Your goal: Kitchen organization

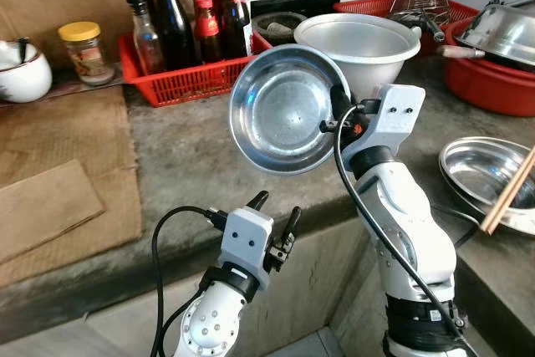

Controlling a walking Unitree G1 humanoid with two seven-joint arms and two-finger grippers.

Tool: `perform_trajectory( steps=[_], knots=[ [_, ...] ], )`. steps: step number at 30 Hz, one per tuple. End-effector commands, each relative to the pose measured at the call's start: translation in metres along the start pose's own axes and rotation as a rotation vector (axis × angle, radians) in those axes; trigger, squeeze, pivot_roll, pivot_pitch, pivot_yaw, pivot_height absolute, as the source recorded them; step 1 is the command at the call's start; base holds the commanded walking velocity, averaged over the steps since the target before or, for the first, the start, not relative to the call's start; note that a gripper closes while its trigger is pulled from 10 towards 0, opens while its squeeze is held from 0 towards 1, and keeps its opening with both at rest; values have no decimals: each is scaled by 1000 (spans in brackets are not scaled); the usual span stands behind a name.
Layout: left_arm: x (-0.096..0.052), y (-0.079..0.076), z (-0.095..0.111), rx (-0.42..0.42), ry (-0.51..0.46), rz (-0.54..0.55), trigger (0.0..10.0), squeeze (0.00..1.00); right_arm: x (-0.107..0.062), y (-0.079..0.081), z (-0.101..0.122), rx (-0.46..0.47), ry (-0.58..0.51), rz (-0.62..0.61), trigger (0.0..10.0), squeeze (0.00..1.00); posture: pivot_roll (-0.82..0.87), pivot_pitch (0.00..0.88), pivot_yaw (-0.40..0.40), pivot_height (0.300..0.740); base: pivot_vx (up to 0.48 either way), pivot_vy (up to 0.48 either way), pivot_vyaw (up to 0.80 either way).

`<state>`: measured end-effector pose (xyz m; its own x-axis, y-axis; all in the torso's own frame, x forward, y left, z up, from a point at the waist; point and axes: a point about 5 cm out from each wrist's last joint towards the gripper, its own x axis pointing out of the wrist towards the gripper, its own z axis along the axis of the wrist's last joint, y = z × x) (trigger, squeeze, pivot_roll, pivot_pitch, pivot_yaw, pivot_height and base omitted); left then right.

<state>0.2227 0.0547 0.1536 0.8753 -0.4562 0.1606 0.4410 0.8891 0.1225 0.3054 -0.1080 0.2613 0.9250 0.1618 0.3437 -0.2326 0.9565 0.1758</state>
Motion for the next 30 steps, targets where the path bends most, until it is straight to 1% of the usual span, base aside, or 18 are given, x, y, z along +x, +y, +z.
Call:
perform_trajectory(
  steps=[1,3,5,12,13,14,23,30],
  knots=[
    [-1,-1,3,1,-11,-10,10000,0,0,3,9,4,-51,14,10000,0,94,49,-7,740,0,0,0],
    [-1,-1,3,2,-12,-12,10000,0,0,3,10,0,-53,13,10000,0,94,49,-7,740,0,0,0],
    [-1,-1,3,2,-11,-12,10000,0,1,3,10,1,-54,12,10000,0,95,51,-7,740,-315,0,0],
    [0,-1,3,1,-9,-12,10000,0,0,3,10,5,-54,8,10000,0,93,59,-6,740,0,0,0],
    [0,-1,3,2,-8,-12,10000,0,0,3,11,11,-58,18,2745,0,93,60,-5,740,0,0,0],
    [0,-1,3,2,-7,-11,10000,0,-1,4,11,17,-58,22,0,0,93,60,-5,740,0,0,0],
    [-1,-1,2,-1,-6,-13,10000,0,-7,3,5,4,-38,19,0,0,90,65,-3,740,0,0,0],
    [-1,-1,3,-2,-6,-16,10000,0,-8,1,3,5,-30,7,0,0,91,64,-2,740,-253,0,0]
  ],
)
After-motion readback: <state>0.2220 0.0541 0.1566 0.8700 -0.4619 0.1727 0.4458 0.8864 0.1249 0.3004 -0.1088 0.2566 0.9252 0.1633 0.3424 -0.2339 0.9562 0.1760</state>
